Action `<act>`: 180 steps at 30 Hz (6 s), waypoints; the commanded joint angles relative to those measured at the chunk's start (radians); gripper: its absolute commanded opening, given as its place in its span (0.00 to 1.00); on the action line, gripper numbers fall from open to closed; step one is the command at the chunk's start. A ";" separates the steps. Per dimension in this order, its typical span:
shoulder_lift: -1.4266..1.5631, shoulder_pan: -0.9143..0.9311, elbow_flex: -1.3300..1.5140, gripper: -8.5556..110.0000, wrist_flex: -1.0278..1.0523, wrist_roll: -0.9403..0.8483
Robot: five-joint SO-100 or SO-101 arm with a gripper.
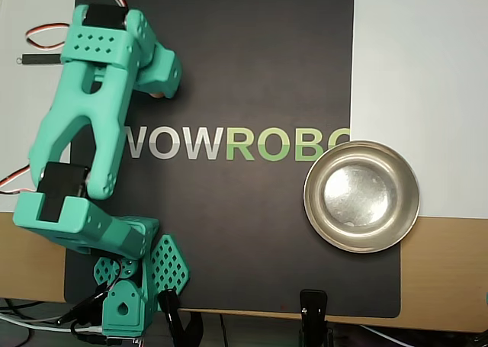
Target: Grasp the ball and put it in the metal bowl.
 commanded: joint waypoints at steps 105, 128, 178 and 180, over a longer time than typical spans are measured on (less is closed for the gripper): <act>0.420 0.046 -0.071 0.25 0.305 0.003; 0.477 0.253 -0.178 0.25 0.301 -0.006; 0.472 0.902 -0.181 0.25 0.215 -0.008; 0.472 0.919 -0.181 0.25 0.215 -0.008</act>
